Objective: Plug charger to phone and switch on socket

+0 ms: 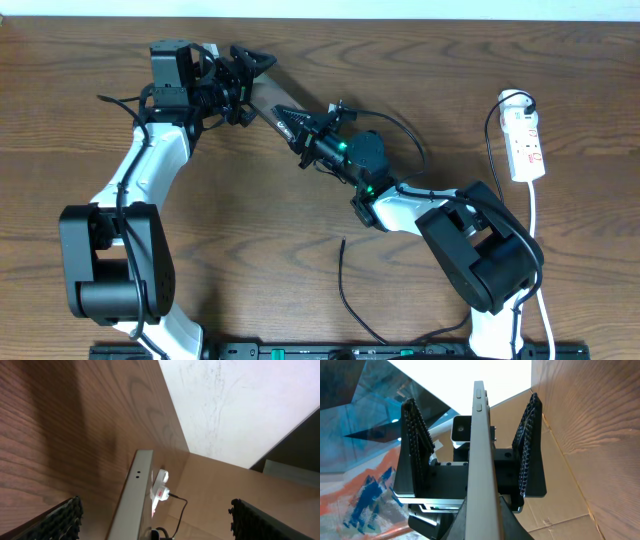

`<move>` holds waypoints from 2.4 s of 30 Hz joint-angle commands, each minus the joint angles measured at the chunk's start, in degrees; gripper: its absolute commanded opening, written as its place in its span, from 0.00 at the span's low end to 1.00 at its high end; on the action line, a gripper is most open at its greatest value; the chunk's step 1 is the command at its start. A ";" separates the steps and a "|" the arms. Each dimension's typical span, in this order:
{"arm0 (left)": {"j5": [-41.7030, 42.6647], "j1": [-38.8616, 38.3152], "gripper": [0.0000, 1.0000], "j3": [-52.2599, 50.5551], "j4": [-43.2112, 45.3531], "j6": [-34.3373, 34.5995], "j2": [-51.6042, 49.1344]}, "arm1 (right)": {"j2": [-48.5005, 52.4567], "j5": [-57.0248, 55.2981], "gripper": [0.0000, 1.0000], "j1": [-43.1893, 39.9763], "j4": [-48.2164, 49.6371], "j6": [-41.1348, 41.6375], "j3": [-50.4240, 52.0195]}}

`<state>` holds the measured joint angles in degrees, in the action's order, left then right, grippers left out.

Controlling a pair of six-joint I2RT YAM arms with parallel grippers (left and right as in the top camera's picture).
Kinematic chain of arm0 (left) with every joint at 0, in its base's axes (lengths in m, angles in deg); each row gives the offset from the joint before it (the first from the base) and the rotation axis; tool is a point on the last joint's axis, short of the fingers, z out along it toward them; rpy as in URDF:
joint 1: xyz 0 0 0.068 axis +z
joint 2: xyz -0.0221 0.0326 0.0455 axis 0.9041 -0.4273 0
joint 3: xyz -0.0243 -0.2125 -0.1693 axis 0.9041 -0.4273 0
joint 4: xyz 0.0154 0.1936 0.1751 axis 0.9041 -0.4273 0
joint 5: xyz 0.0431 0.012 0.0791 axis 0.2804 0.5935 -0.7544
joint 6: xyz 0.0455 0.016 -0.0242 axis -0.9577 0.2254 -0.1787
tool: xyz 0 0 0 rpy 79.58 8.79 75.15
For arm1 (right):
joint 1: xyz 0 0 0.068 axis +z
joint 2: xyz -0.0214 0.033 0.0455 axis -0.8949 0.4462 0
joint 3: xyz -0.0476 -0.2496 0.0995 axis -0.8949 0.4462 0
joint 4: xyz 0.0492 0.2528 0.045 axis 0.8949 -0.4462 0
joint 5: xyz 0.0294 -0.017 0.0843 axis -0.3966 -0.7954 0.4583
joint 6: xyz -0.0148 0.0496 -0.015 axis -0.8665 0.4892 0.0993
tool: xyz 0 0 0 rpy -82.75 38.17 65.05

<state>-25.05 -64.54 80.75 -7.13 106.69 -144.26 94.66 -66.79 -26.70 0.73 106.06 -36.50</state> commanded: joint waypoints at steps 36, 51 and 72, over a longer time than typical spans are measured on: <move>-3.54 -0.15 0.45 0.42 0.26 -4.46 0.50 | -0.42 -3.61 0.02 1.20 -0.96 0.50 -0.61; -3.56 -0.15 0.31 0.42 -0.17 -7.78 0.50 | -0.42 -3.63 0.02 1.57 -1.14 0.52 -0.61; -5.29 -1.97 0.08 0.42 -0.17 -8.35 0.50 | -0.42 -4.46 0.02 2.29 -1.18 0.52 -0.61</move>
<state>-31.09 -65.61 80.75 -7.56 100.11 -144.26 94.64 -72.15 -25.59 -0.29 108.16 -36.53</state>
